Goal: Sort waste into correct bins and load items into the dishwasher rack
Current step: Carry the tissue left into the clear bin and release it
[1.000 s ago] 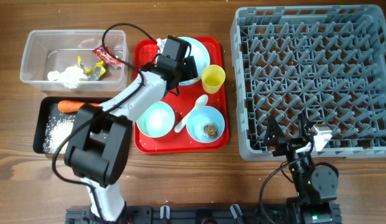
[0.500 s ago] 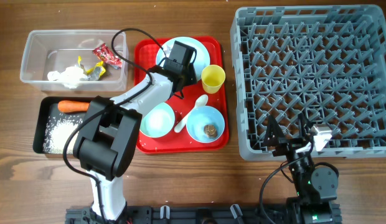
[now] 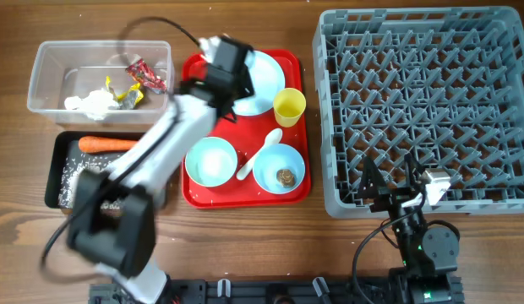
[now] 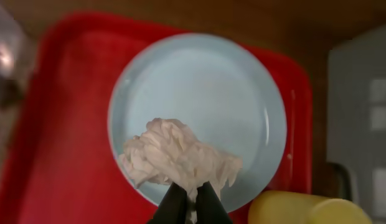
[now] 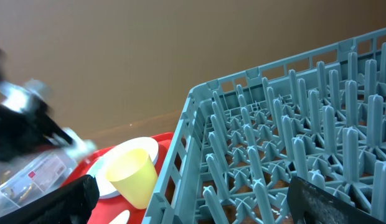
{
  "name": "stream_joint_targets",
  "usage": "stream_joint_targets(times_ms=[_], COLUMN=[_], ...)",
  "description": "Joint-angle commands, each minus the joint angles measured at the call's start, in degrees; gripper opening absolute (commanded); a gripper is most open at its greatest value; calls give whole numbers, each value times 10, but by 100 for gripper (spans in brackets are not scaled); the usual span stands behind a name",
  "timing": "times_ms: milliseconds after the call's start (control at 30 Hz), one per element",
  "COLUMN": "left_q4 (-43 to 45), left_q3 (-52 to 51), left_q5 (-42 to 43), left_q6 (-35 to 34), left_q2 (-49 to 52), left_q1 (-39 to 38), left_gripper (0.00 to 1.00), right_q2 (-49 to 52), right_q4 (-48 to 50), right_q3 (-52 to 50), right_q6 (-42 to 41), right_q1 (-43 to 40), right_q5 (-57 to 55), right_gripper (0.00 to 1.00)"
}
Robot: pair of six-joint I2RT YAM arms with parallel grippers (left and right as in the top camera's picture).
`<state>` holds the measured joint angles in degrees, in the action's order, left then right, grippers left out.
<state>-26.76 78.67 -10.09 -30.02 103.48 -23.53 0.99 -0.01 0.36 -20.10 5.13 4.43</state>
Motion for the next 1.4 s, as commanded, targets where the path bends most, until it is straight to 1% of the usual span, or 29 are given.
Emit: stream_joint_targets(times_ms=[0, 133, 200, 333, 533, 833, 867, 933, 967, 1033, 1067, 1100, 1167, 1267, 1367], left_q4=[-19, -33, -37, -37, -7, 69, 76, 87, 88, 89, 91, 91, 95, 94, 94], left_q3=[19, 19, 19, 19, 19, 19, 19, 19, 19, 19, 19, 19, 19, 19, 21], left_q5=[-31, -31, -30, -31, -31, -30, -31, -30, -28, -28, -26, -22, -8, -4, -5], left_q6=[29, 28, 28, 28, 28, 28, 28, 28, 28, 28, 28, 28, 29, 31, 54], left_q2=[-101, -142, -144, -124, -52, 73, 81, 92, 94, 94, 92, 91, 90, 84, 68], left_q1=[64, 141, 190, 252, 329, 396, 403, 414, 417, 420, 420, 420, 417, 410, 393], left_gripper=[4, 4, 4, 4, 4, 4, 5, 22, 32, 63, 75, 81, 88, 90, 88], right_q2=[-3, -3, -3, -3, -3, -3, -3, -3, -3, -3, -3, -3, -3, -3, -3], right_q4=[2, 2, 2, 2, 2, 2, 2, 2, 2, 2, 2, 2, 2, 2, 2], right_q3=[-1, -1, -1, -1, -1, -1, -1, -1, -1, -1, -1, -1, -1, -1, -1], right_q6=[4, 4, 4, 4, 4, 4, 4, 4, 4, 4, 4, 4, 4, 4, 4], right_q1=[2, 2, 2, 2, 2, 2, 2, 2, 2, 2, 2, 2, 2, 2, 2], right_q5=[-6, -6, -6, -6, -6, -6, -6, -6, -6, -6, -6, -6, -6, -6, -6], right_gripper=[100, 100, 100, 100, 100, 100, 100, 100, 100, 100, 99, 100, 100, 100, 100])
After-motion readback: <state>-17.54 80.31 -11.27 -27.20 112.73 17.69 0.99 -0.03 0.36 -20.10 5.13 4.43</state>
